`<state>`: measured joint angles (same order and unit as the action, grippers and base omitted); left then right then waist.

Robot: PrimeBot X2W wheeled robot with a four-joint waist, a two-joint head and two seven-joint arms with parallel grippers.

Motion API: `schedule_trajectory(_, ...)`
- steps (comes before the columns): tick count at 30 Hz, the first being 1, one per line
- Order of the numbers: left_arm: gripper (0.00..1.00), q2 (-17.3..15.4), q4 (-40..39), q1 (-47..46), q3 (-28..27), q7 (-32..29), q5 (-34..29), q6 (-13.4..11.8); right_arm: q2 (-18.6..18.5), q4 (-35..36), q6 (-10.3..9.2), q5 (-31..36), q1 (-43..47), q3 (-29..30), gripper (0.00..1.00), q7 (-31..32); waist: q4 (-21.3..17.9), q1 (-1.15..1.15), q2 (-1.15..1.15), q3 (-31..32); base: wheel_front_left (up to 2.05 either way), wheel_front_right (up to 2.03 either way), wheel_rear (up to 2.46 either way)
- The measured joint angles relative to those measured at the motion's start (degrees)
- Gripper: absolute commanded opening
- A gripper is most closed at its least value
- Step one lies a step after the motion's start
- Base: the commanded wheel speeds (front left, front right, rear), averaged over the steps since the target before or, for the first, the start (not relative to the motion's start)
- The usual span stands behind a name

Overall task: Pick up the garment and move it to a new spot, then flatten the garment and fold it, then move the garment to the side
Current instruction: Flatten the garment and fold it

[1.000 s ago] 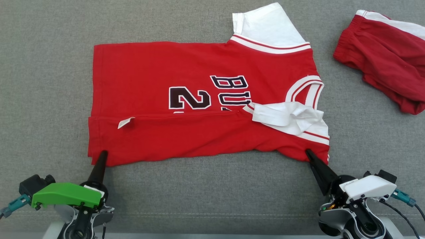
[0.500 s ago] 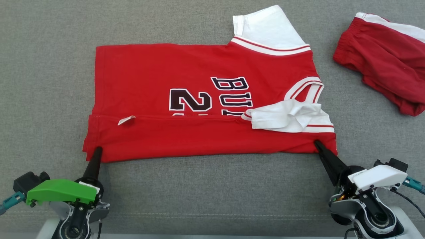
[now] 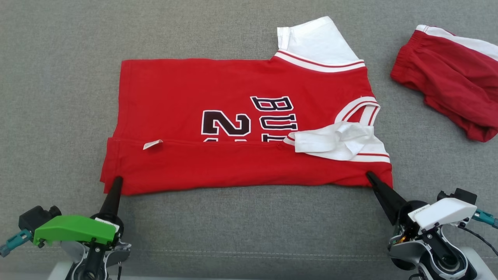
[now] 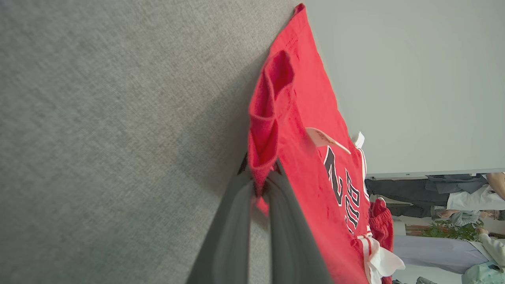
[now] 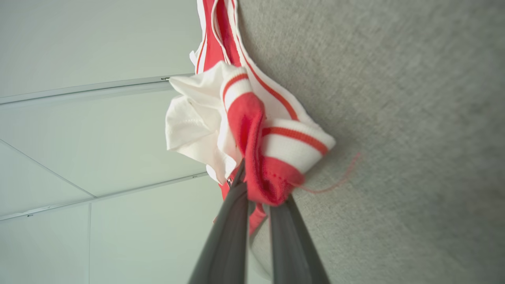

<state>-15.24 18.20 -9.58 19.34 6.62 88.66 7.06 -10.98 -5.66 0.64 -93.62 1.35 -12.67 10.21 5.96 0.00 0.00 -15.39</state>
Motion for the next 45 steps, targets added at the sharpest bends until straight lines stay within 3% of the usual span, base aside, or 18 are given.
schedule_trajectory(22, 0.00, 0.12, -0.93, 1.96, 0.07, 0.59, 0.09, 0.00, -0.81, 1.72, -0.66, -0.12, 2.43, 0.29, 0.00, 0.76, -0.06, 0.00, 0.00, -0.38, 0.00, 0.00, 0.00)
schedule_trajectory(23, 0.00, 0.12, -1.09, 1.96, 0.03, 0.60, 0.09, 0.00, -0.83, 1.80, -0.66, -0.12, 2.53, 0.30, 0.07, 0.75, -0.04, 0.00, 0.00, -0.39, 0.00, 0.00, 0.00)
schedule_trajectory(24, 0.00, 0.12, -1.14, 1.97, 0.04, 0.68, 0.09, 0.00, -0.86, 1.85, -0.67, -0.12, 2.63, 0.31, 0.30, 0.75, -0.02, 0.00, 0.00, -0.40, 0.00, 0.00, 0.00)
schedule_trajectory(26, 0.00, 0.09, -1.08, 1.99, 0.15, 0.69, 0.01, 0.00, -0.97, 1.85, -0.76, -0.10, 2.70, 0.32, 0.36, 0.75, 0.04, 0.00, 0.00, -0.43, 0.00, 0.00, 0.00)
schedule_trajectory(28, 0.00, -0.03, -0.92, 2.01, 0.31, 0.74, -0.15, 0.00, -1.26, 1.85, -0.81, -0.08, 2.72, 0.32, 0.62, 0.75, 0.09, 0.00, 0.00, -0.45, 0.00, 0.00, 0.00)
schedule_trajectory(29, 0.14, -0.11, -0.82, 2.01, 0.40, 0.74, -0.18, 0.00, -1.34, 1.87, -0.81, -0.05, 2.72, 0.32, 0.69, 0.74, 0.12, 0.00, 0.00, -0.46, 0.00, 0.00, 0.00)
schedule_trajectory(30, 0.14, -0.14, -0.65, 2.02, 0.48, 0.74, -0.18, 0.01, -1.34, 1.89, -0.81, 0.01, 2.72, 0.27, 0.69, 0.74, 0.14, 0.00, 0.00, -0.46, 0.00, 0.00, 0.00)
schedule_trajectory(31, 0.40, -0.16, -0.37, 2.05, 0.57, 0.70, -0.16, 0.01, -1.34, 1.91, -0.82, 0.05, 2.72, 0.13, 0.95, 0.74, 0.13, 0.00, 0.00, -0.42, 0.00, 0.00, 0.00)
schedule_trajectory(32, 0.58, -0.25, -0.21, 2.10, 0.86, 0.47, -0.18, 0.01, -1.33, 1.98, -0.85, 0.27, 2.72, 0.11, 1.00, 0.66, 0.10, 0.00, 0.00, -0.39, 0.00, 0.00, 0.00)
schedule_trajectory(33, 0.89, -0.34, -0.13, 2.20, 1.07, 0.47, -0.19, 0.01, -1.33, 2.10, -1.24, 0.38, 2.72, 0.13, 1.00, 0.63, 0.10, 0.00, 0.00, -0.38, 0.00, 0.00, 0.00)
schedule_trajectory(34, 1.00, -0.37, -0.07, 2.30, 1.18, 0.47, -0.20, 0.01, -1.34, 2.13, -1.23, 0.41, 2.72, 0.13, 1.00, 0.58, 0.08, 0.00, 0.00, -0.38, 0.00, 0.00, 0.00)
schedule_trajectory(45, 1.00, -2.33, 0.74, 2.48, 1.59, 0.04, -2.05, 0.01, -3.54, 3.52, -1.80, 3.20, 5.16, -2.03, 1.00, 1.24, -0.20, 0.00, 0.00, -0.29, 0.00, 0.00, 0.00)
